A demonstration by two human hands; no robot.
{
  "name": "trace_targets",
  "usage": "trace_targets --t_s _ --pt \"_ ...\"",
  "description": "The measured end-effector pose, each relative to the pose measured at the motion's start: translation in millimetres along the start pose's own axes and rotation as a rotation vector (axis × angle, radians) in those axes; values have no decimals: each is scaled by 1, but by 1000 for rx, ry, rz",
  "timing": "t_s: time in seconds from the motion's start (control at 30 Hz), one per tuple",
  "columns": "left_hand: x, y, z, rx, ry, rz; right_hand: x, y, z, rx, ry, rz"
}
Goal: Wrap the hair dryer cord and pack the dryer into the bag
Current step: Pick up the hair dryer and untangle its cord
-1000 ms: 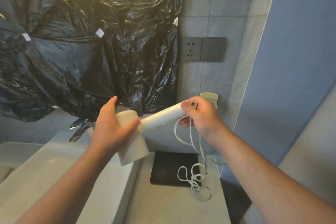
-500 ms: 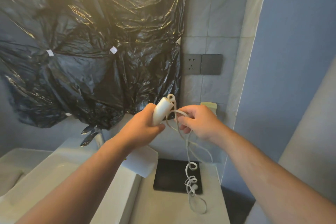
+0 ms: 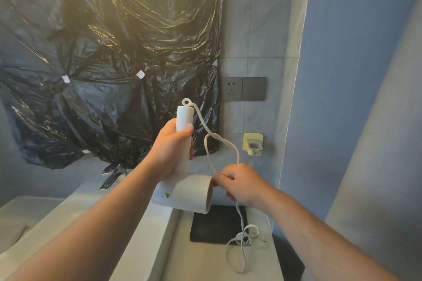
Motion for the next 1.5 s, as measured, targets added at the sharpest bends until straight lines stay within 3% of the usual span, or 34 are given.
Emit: trace_targets --t_s 0.33,0.43,0.57,0.67,0.83,1.17,1.37,1.5 --pt "11 -15 -13 -38 31 -205 -15 -21 -18 104 -113 97" --pt "15 -17 -14 -22 59 -211 -19 -25 -23 84 -125 343" --pt "11 -19 -11 -12 61 -199 -32 -22 -31 245 -250 719" --pt "10 -16 -10 -6 71 -193 -40 -16 -32 235 -415 598" --pt "9 -12 -6 9 115 -248 -29 8 -23 103 -212 391" --pt "-13 -9 17 6 88 -157 -21 37 1 62 -269 268" --pt "-30 -7 31 -3 101 -121 -32 40 24 0 -527 -54" --pt "-38 3 40 -66 213 -206 -46 49 29 -29 -522 -318"
Point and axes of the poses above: each hand's wrist, its own z-axis towards the middle knuckle, its own x-axis out of the palm, y = z × x, the point moved 2 cm from there along z, towards the middle knuckle, and after that the axes turned 3 degrees about y, right-handed, at the moved point
